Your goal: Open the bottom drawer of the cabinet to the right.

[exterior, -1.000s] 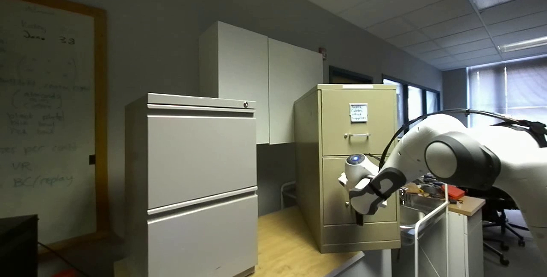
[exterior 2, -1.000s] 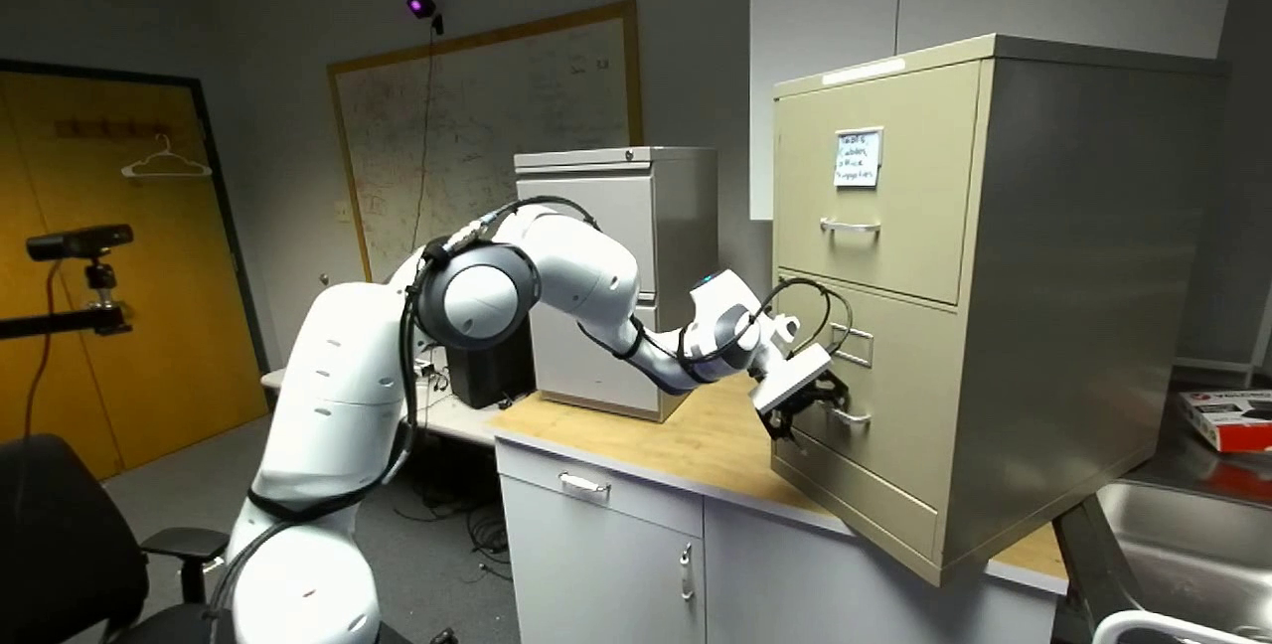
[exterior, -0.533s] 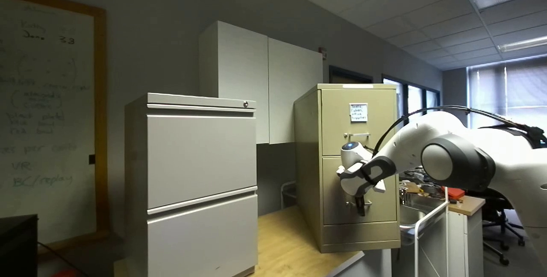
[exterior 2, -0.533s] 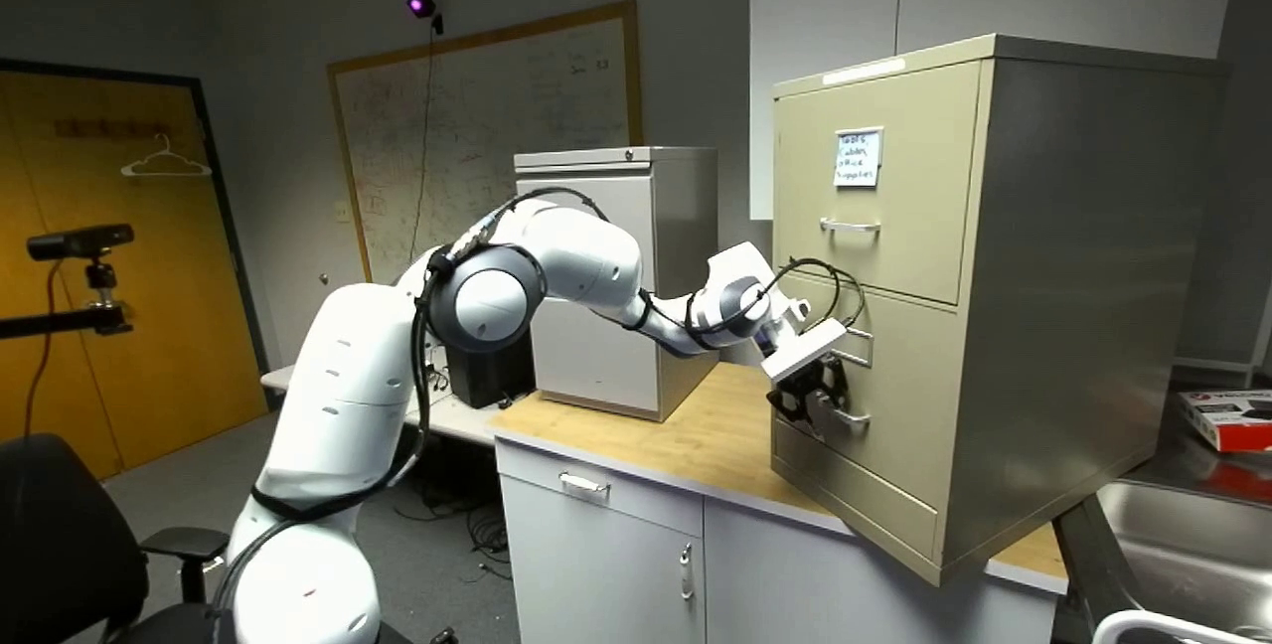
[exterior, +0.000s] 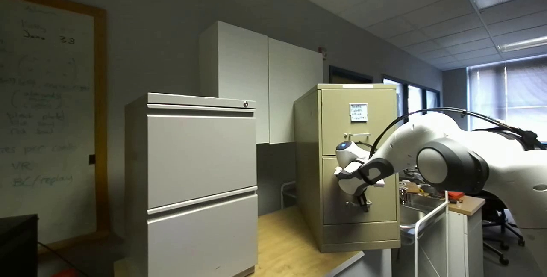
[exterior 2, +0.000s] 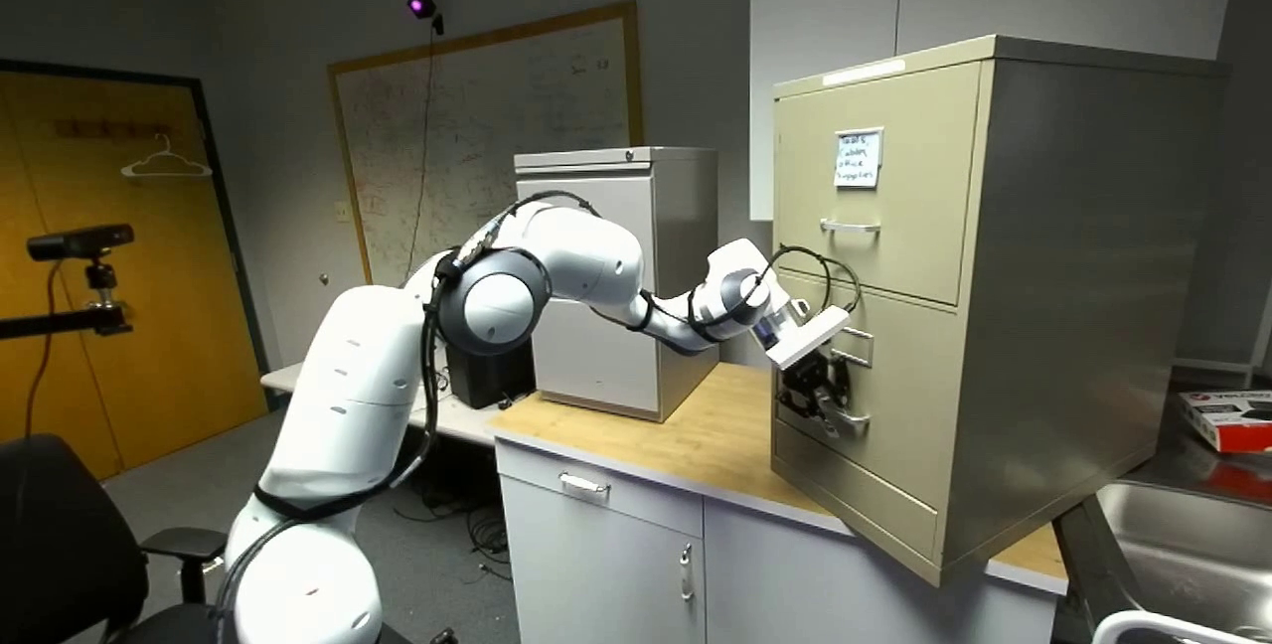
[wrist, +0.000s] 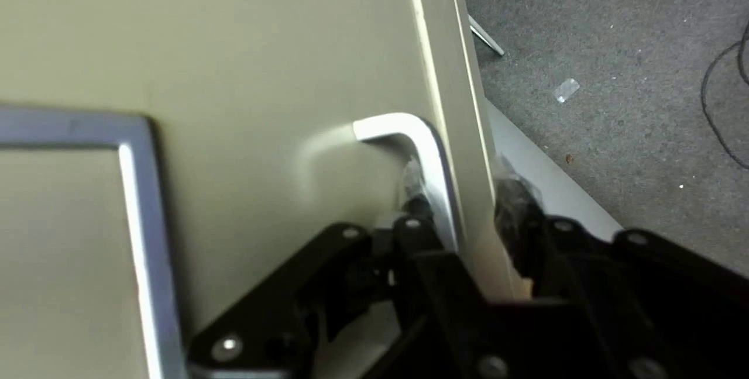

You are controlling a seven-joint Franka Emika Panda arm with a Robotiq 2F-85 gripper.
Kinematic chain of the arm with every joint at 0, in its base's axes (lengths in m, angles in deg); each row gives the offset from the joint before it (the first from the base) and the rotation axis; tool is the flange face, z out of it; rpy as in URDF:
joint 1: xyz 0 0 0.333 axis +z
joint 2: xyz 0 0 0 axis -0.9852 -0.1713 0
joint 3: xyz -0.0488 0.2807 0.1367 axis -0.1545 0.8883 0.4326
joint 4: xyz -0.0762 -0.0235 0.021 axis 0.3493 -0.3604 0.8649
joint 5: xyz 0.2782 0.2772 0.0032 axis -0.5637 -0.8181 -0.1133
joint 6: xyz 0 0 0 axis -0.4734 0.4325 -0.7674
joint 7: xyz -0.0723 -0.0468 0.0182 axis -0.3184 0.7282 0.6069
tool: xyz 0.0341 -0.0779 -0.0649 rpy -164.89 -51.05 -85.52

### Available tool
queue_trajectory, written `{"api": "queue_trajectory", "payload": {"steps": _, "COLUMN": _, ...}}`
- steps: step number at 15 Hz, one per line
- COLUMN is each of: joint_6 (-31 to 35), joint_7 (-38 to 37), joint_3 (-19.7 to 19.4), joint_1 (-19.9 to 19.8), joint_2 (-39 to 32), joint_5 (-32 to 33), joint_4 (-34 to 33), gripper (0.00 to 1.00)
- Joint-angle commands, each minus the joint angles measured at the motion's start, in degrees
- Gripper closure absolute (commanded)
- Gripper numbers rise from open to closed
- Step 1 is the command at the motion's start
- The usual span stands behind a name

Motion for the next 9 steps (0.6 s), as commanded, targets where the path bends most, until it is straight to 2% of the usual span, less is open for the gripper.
{"api": "queue_trajectory", "payload": {"steps": 1, "joint_6": -7.04, "joint_7": 4.88, "joint_3": 0.17, "joint_1": 0.07, "joint_2": -1.47, "joint_5": -0.1, "joint_4": -1.23, "gripper": 0.93}}
{"api": "queue_trajectory", "payload": {"steps": 9, "joint_6": 2.19, "joint_7": 14.2, "joint_3": 3.25, "joint_1": -2.8, "joint_2": 0.62, "joint_5": -8.09, "joint_4": 5.5, "gripper": 0.92}}
